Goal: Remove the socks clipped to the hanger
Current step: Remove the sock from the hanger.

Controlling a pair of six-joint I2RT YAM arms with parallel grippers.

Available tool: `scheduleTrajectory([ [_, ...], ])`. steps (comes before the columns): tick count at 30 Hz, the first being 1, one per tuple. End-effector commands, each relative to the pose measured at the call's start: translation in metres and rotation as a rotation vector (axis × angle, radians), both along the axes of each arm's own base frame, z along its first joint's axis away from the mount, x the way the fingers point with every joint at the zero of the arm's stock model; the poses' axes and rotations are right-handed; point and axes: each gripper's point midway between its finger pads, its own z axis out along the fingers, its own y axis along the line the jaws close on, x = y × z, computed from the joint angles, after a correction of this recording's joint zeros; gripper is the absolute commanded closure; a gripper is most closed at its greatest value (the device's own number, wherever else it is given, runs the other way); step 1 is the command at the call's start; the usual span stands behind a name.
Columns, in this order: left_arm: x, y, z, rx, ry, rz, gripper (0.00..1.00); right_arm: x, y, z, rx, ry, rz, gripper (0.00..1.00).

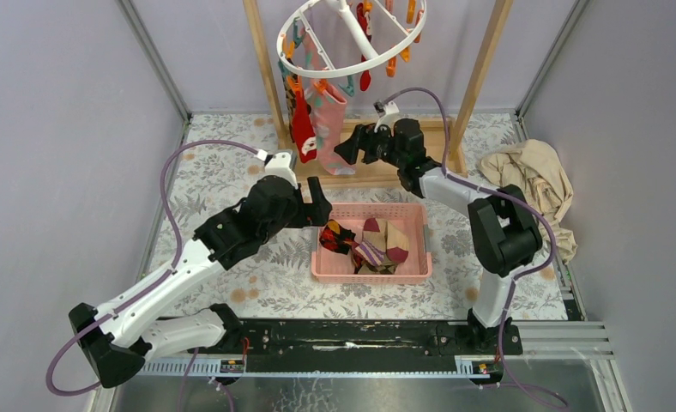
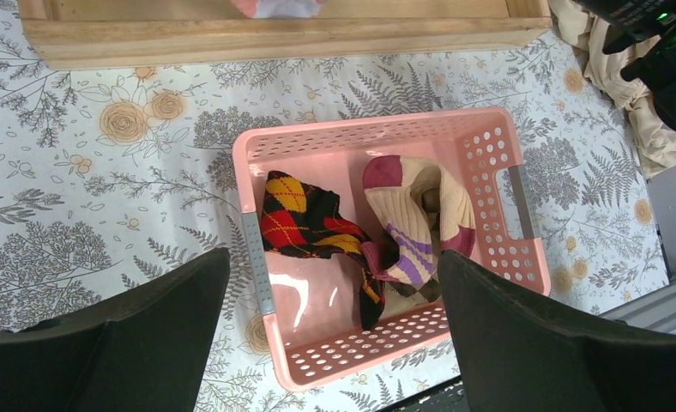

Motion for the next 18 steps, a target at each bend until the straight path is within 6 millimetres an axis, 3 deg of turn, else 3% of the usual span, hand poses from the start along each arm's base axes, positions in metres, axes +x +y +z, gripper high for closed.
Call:
scheduleTrajectory([
  [1, 0.002, 0.000, -0.004, -0.001, 0.014, 0.007, 0.02, 0.003, 0.019, 0.021, 0.022, -0.093, 0.045, 0.16],
  [5, 0.002, -0.004, -0.002, -0.005, 0.017, -0.006, 0.02, 0.005, 0.024, 0.005, 0.014, -0.068, 0.056, 0.19],
  [9, 0.002, -0.006, 0.002, 0.001, 0.017, -0.022, 0.02, 0.002, 0.034, -0.005, 0.052, -0.021, 0.105, 0.28],
  [13, 0.008, -0.012, -0.002, 0.020, 0.029, -0.032, 0.01, -0.007, 0.043, -0.006, 0.067, 0.006, 0.148, 0.51],
  [18, 0.012, -0.018, -0.003, 0.034, 0.028, -0.049, 0.02, -0.017, 0.046, 0.010, 0.107, 0.017, 0.185, 0.80],
])
